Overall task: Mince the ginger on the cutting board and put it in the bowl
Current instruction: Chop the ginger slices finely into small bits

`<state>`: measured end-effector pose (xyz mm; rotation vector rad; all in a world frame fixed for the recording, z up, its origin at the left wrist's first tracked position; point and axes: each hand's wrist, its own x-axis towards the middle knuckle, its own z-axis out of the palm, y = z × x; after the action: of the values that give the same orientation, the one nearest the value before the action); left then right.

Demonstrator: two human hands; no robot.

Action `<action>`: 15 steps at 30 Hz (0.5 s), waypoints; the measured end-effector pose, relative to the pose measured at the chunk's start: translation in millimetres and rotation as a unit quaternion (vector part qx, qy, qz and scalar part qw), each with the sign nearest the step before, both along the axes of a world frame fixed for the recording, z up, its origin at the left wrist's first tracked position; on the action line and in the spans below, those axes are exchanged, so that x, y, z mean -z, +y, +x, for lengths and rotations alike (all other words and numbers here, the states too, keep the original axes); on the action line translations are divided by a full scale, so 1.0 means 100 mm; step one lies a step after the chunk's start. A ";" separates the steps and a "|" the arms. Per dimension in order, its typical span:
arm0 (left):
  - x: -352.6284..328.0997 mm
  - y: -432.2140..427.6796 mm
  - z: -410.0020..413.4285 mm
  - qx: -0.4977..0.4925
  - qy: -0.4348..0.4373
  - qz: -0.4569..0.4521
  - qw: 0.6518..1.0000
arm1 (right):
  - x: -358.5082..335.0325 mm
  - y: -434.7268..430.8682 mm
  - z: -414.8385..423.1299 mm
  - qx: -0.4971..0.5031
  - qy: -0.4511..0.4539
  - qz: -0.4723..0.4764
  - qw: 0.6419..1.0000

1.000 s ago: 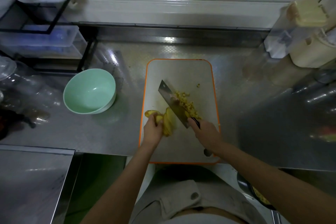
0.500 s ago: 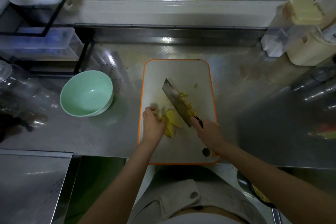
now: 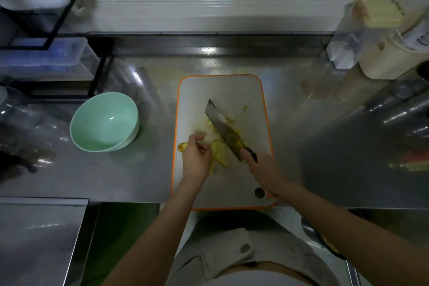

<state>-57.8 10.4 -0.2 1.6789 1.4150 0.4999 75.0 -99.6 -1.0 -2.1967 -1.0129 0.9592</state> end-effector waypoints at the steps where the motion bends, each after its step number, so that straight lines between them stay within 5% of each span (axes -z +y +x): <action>1: -0.01 0.01 0.01 -0.011 -0.003 0.001 1.000 | 0.00 0.00 0.00 0.000 0.000 0.003 1.000; 4: -0.02 0.04 0.10 -0.026 -0.017 -0.019 0.999 | 0.00 -0.01 0.00 0.002 0.011 0.007 1.000; 7: 0.01 0.04 0.17 0.039 0.056 -0.065 0.996 | 0.01 -0.03 0.00 0.003 0.019 0.014 1.000; 15: 0.03 -0.07 0.23 0.096 0.112 0.015 0.989 | 0.01 -0.06 0.01 0.004 0.021 0.032 0.999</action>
<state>-35.1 3.4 -3.5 1.9202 1.3885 0.2324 76.4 -105.8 -2.3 -2.1174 -1.0018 0.9533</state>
